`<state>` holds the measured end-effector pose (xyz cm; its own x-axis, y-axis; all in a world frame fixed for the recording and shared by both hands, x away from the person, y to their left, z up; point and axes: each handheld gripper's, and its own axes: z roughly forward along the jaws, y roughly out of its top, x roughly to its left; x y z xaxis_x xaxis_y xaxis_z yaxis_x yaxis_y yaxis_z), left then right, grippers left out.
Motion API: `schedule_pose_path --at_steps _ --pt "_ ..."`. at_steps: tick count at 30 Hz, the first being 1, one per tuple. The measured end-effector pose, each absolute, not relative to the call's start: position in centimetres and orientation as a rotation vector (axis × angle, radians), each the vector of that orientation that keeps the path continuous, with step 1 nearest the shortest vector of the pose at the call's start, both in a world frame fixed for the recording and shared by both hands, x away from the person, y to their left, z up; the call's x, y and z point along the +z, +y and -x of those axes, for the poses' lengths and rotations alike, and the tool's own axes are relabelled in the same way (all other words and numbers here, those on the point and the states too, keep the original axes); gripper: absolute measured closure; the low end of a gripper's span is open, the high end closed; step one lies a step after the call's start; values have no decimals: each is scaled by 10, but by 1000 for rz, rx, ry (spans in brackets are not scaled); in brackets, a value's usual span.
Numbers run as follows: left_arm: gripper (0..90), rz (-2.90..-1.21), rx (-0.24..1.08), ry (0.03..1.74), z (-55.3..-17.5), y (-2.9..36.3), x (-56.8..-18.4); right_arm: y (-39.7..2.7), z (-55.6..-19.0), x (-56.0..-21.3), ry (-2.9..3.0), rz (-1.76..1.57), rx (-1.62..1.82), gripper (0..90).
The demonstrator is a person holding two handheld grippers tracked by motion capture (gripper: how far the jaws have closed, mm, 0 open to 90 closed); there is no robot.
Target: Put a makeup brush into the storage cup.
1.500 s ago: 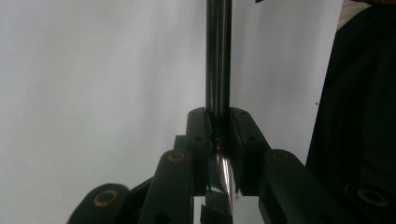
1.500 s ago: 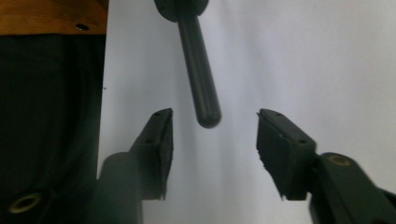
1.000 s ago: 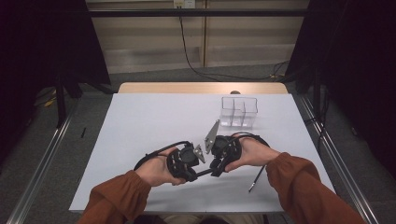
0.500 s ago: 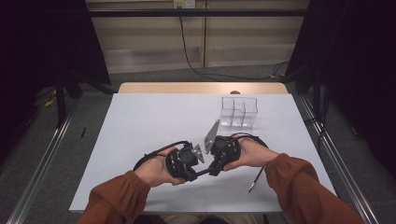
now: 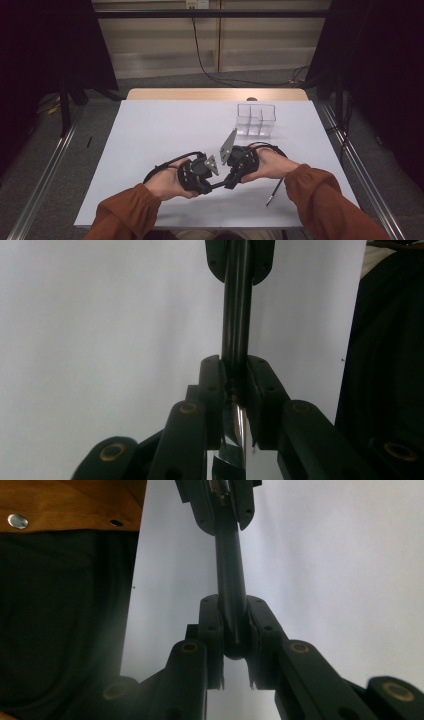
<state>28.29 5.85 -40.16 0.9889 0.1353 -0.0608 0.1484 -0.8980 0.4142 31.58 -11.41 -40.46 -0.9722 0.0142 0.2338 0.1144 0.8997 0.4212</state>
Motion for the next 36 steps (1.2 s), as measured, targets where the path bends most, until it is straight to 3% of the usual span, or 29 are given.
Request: schedule_pose_path --at_steps 10,18,21,27,29,36 --pt "743 -2617 -43 261 -287 66 -405 -118 -318 -402 -2825 155 -643 797" --pt "582 -2503 -5 361 -287 74 -408 -119 -318 -403 -2808 195 -662 796" --pt "479 -2493 29 382 -286 76 -410 -121 -318 -403 -2813 208 -668 796" --pt "362 -2435 67 415 -286 82 -410 -126 -317 -402 -2816 228 -699 796" --pt "279 -2428 83 439 -286 85 -410 -128 -318 -402 -2817 244 -705 797" --pt "170 -2399 110 493 -287 97 -411 -137 -316 -404 -2819 282 -751 797"
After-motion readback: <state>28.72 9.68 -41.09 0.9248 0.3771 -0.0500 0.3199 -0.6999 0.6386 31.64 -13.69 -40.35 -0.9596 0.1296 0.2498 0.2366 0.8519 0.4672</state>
